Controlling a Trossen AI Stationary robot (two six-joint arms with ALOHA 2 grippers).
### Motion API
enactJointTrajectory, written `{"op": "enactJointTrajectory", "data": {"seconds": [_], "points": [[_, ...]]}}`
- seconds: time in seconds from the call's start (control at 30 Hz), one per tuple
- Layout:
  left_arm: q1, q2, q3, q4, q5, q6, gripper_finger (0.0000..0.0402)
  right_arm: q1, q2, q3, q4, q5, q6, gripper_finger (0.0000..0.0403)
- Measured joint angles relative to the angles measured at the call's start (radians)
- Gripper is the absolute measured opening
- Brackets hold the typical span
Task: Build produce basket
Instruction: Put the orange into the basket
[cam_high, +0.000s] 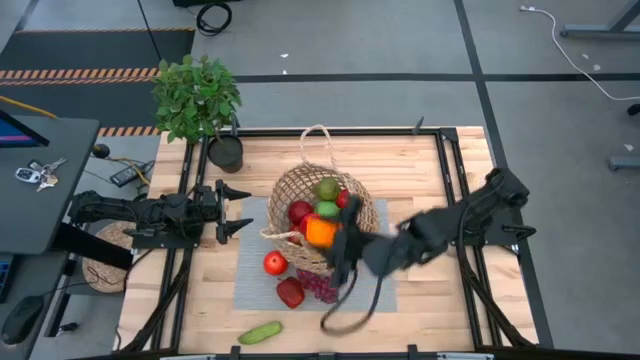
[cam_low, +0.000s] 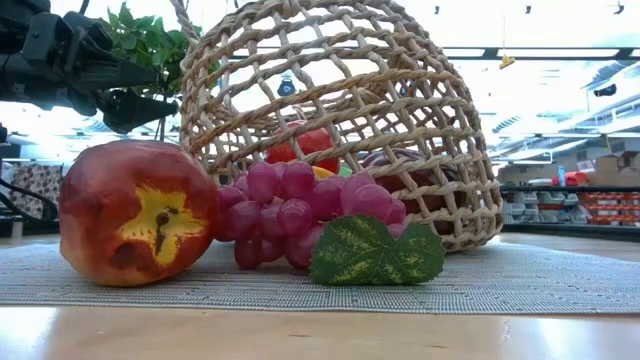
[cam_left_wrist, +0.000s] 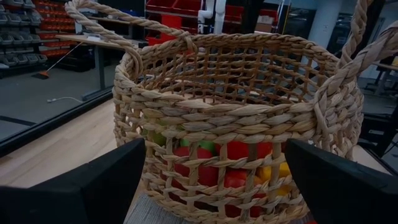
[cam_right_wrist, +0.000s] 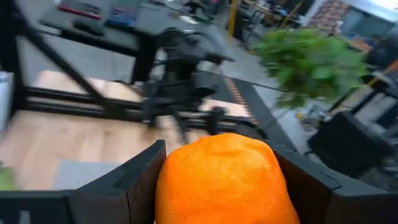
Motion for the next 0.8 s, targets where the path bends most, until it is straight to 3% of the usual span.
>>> {"op": "enactJointTrajectory", "data": {"seconds": [0.17,0.57,0.8], "points": [[0.000,0.000,0.000,0.000,0.000,0.000,0.0392,-0.045,-0.051,0.001,-0.050,-0.030,-0.206,0.0261],[0.000,0.000,0.000,0.001,0.000,0.000,0.0392,-0.072,-0.054,0.001,-0.069,-0.047,-1.101,0.0263],[0.000,0.000,0.000,0.001,0.000,0.000,0.0392,-0.095,-0.054,0.001,-0.069,-0.045,-1.375,0.0268]]}}
